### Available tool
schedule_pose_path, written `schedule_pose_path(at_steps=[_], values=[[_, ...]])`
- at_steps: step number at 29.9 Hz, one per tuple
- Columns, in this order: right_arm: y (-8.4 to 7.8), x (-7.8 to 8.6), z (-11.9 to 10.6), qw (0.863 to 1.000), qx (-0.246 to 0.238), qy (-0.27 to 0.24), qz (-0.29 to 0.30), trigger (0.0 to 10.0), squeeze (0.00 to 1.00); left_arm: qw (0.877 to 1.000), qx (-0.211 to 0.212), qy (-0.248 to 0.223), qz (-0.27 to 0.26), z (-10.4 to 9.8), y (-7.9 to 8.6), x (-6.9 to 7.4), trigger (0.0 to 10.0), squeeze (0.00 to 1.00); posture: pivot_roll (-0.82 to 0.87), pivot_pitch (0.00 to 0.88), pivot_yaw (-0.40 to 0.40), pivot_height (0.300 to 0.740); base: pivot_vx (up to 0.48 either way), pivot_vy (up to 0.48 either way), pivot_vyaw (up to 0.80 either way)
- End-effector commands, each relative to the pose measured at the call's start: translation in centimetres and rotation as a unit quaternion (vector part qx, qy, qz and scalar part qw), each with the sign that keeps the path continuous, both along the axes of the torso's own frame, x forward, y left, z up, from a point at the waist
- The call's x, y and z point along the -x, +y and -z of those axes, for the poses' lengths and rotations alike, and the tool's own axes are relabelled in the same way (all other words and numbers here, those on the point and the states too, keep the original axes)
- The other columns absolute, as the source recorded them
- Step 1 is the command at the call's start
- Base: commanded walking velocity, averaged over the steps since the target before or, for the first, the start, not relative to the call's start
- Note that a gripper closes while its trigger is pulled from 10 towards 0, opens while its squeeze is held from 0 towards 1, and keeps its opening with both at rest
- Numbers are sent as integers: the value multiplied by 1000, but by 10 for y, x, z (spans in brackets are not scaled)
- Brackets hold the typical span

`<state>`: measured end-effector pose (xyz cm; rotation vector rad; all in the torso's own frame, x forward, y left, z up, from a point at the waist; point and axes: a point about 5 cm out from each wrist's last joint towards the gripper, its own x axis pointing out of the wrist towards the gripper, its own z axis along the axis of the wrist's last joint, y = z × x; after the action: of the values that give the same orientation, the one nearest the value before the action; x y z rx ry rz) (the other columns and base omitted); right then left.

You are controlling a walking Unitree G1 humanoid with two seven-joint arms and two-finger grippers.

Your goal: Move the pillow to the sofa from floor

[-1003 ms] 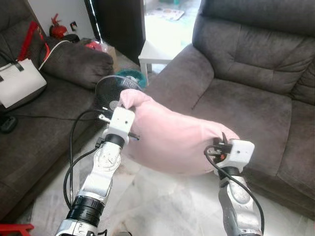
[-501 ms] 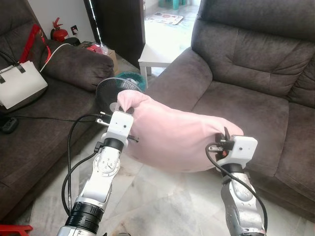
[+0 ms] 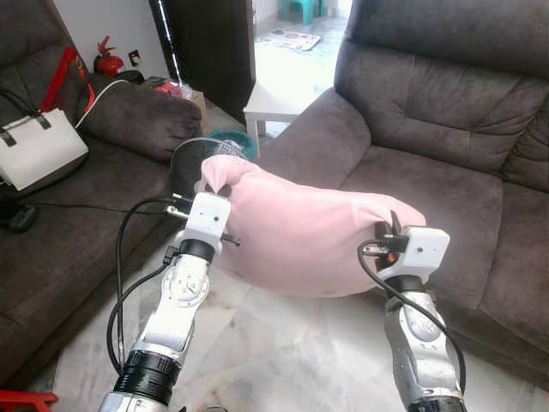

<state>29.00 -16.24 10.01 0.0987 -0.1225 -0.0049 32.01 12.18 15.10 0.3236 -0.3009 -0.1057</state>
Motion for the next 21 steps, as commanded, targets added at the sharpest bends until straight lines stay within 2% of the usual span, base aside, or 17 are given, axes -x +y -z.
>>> schedule_pose_path(at_steps=[1, 21], values=[[4, -7, -13, 1000, 2, -23, -11, 10000, 0, 1000, 2, -25, 0, -12, 1, -4, 10000, 0, 80, 13, 14, 740, 0, 0, -788], [8, -12, -16, 1000, 10, -18, -18, 10000, 0, 999, 19, -23, -11, -16, 6, -7, 10000, 0, 86, 66, 12, 740, 0, 0, -788]])
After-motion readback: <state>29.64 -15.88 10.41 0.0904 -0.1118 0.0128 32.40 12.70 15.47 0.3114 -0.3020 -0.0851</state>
